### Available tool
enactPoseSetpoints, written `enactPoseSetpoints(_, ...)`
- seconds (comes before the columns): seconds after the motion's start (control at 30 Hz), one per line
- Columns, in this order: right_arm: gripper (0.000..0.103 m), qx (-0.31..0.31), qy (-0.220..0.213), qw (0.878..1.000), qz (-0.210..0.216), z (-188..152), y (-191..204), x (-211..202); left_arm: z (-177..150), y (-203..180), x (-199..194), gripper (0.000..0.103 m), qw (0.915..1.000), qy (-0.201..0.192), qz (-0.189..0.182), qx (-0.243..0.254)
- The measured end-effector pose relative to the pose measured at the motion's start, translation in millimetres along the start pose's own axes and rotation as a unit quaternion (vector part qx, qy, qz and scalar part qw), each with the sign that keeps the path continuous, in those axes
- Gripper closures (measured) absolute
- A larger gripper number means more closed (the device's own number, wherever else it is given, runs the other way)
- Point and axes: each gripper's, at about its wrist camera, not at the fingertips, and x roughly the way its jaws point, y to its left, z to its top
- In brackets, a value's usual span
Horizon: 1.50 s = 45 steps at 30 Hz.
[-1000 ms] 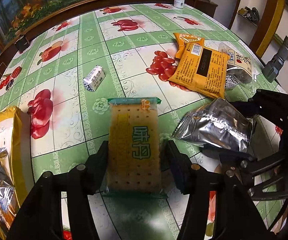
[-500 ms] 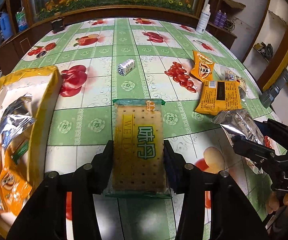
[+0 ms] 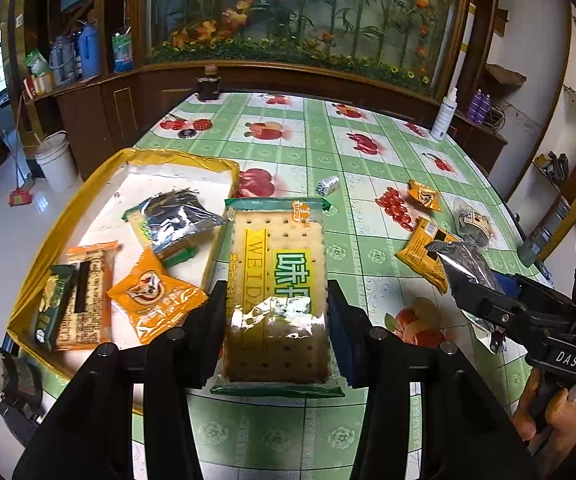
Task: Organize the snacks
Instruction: 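Lift and carry the cracker pack and foil bag over the tray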
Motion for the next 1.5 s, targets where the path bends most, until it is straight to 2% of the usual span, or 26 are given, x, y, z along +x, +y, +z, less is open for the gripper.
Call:
enactPoseSetpoints(0.23, 0.044, -0.032, -0.007, 0.999, -0.001, 1.5, 31.6, -0.4, -3.1, 18.2, -17.9, 0.058, 0.9985, -0.032, 0.042, -0.018)
enactPoseSetpoints(0.5, 0.044, -0.057, -0.022, 0.998, -0.007, 5.5, 52.3, -3.5, -5.6, 27.4, -29.8, 0.058, 0.9958, -0.059, 0.066, -0.025)
enactPoseSetpoints(0.83, 0.044, -0.068, -0.014, 0.998, -0.004, 4.8, 64.0, 6.6, -8.9, 41.1, -25.6, 0.058, 0.9936, -0.052, 0.094, -0.034)
enactPoseSetpoints(1.5, 0.044, -0.079, 0.024, 0.997, 0.003, -2.4, 76.4, 37.3, -15.0, 75.3, -19.4, 0.058, 0.9897, -0.042, 0.121, -0.063)
